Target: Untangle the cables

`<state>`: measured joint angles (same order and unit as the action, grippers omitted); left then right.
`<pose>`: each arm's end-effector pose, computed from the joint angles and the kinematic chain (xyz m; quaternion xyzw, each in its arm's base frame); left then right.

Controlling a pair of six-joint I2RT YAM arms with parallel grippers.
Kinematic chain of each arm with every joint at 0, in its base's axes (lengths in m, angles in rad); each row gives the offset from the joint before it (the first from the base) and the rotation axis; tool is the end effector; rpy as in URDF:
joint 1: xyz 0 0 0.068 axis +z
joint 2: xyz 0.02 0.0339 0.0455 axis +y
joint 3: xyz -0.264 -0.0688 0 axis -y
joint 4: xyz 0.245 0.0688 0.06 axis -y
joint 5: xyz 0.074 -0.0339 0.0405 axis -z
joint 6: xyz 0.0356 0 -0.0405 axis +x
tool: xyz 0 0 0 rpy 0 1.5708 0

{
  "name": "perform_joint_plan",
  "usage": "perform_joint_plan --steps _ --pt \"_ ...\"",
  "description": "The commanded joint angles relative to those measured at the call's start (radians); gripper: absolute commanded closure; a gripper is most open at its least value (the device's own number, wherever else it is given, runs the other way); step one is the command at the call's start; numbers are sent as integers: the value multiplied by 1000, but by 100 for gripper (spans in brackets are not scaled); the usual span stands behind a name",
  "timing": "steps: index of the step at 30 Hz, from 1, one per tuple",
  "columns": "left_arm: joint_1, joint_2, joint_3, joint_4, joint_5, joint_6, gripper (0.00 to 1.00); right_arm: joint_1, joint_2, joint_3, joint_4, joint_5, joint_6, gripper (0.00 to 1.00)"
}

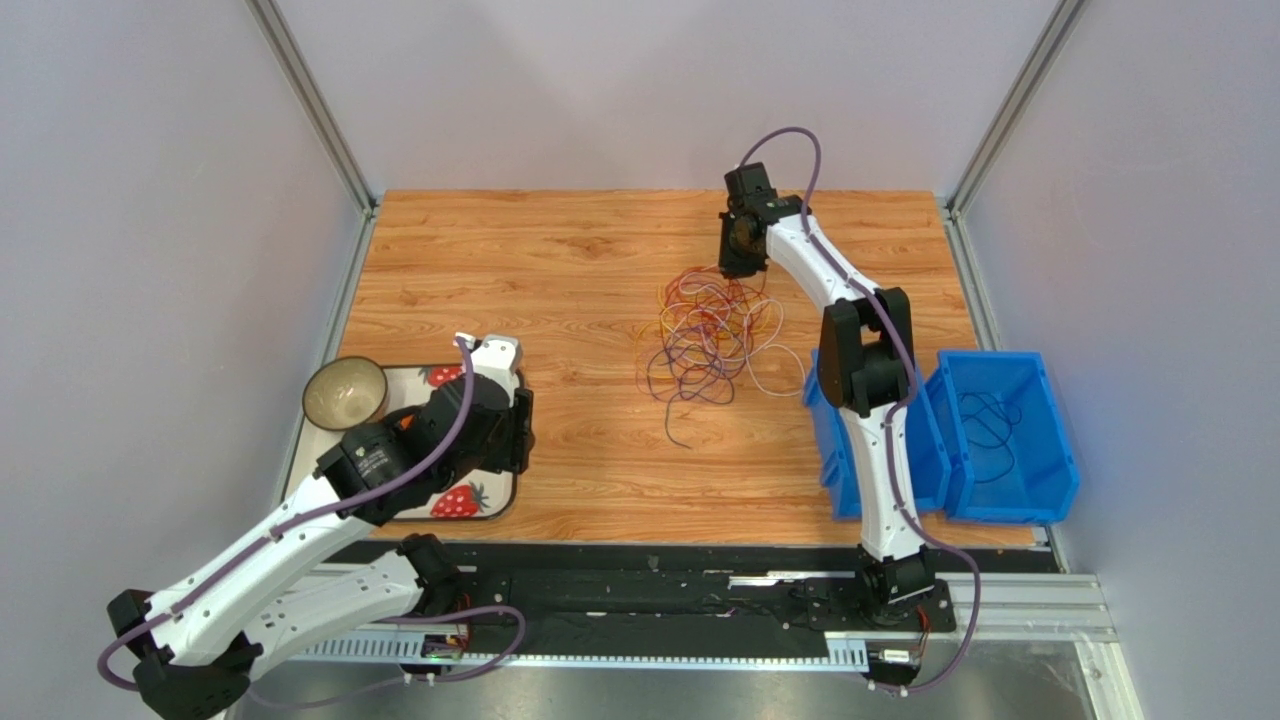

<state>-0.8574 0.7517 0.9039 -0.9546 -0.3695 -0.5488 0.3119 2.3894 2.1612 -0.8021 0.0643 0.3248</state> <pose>0.0979 -0.0934 0.3132 0.0720 0.9111 -0.1083 0.3912 0.4969 0.1578 0.2030 0.0148 0.9631 0.0541 0.2631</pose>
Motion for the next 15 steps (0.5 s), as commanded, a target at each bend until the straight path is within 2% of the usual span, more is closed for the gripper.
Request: perform_joint_plan --steps 1,5,8,14,15 --pt "-3 8 23 -6 -17 -11 43 4 -30 32 11 -47 -6 99" --pt "-3 8 6 26 -25 -11 43 6 -110 25 9 -110 -12 100" --pt "-3 5 -37 158 -22 -14 43 15 -203 14 3 -214 -18 100" --pt "-3 107 -56 574 73 27 43 46 -403 -49 6 -329 11 100" --pt "-3 129 -56 691 89 44 41 47 -456 -58 6 -345 25 100"
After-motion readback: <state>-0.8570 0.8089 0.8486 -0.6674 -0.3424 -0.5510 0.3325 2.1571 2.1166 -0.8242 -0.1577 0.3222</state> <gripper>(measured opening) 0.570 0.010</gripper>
